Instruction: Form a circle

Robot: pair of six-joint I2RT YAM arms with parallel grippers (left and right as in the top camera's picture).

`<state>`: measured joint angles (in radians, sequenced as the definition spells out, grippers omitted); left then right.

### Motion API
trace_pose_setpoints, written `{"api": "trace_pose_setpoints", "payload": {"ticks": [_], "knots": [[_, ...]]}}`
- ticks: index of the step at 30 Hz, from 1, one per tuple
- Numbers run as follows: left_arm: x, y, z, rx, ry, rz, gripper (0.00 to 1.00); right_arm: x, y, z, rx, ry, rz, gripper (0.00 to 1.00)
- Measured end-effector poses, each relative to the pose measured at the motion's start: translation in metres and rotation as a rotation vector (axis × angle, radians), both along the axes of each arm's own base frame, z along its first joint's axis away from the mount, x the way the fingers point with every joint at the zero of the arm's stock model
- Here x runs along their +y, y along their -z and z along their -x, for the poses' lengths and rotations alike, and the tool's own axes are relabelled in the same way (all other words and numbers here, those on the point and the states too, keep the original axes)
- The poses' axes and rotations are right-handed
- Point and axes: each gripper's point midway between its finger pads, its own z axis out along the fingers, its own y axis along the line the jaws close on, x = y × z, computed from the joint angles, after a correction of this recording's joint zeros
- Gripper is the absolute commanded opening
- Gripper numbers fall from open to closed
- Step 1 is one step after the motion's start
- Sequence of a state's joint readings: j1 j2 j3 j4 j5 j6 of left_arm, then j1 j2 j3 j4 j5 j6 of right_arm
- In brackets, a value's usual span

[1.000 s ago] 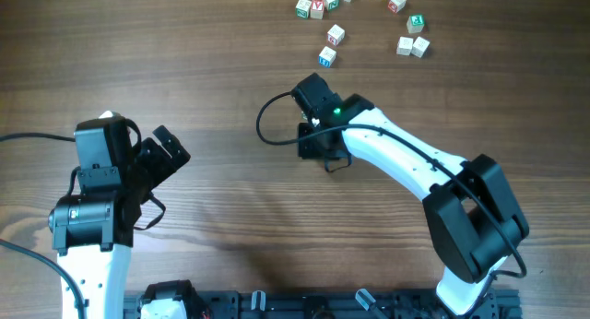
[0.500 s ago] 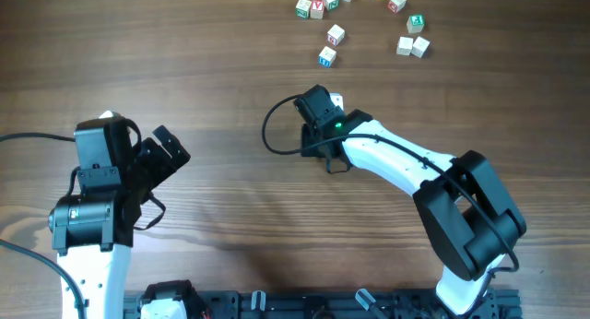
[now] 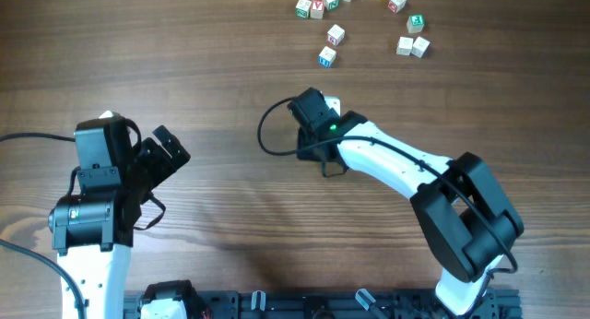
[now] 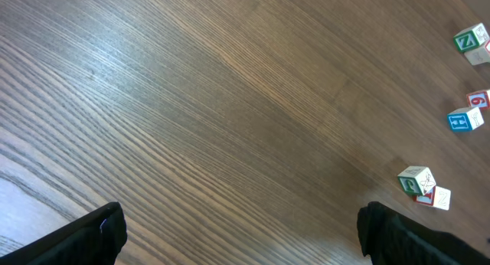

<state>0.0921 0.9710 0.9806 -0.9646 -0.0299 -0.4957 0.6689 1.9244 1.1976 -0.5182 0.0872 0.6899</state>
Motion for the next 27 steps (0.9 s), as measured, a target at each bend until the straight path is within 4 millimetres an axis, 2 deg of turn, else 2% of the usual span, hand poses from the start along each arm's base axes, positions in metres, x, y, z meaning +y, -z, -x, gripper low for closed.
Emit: {"api": "trace_pose_setpoints", "payload": {"ticks": [2, 8, 27], "knots": [[0.0, 0.0, 0.0, 0.0, 0.0, 0.0, 1.0, -0.004, 0.01, 0.005, 0.023, 0.013, 0.013, 0.4], [0.0, 0.0, 0.0, 0.0, 0.0, 0.0, 1.0, -0.006, 0.011, 0.003, 0.014, 0.049, 0.016, 0.2], [0.0, 0.0, 0.0, 0.0, 0.0, 0.0, 1.0, -0.003, 0.008, -0.009, -0.035, 0.088, 0.001, 0.21]]}}
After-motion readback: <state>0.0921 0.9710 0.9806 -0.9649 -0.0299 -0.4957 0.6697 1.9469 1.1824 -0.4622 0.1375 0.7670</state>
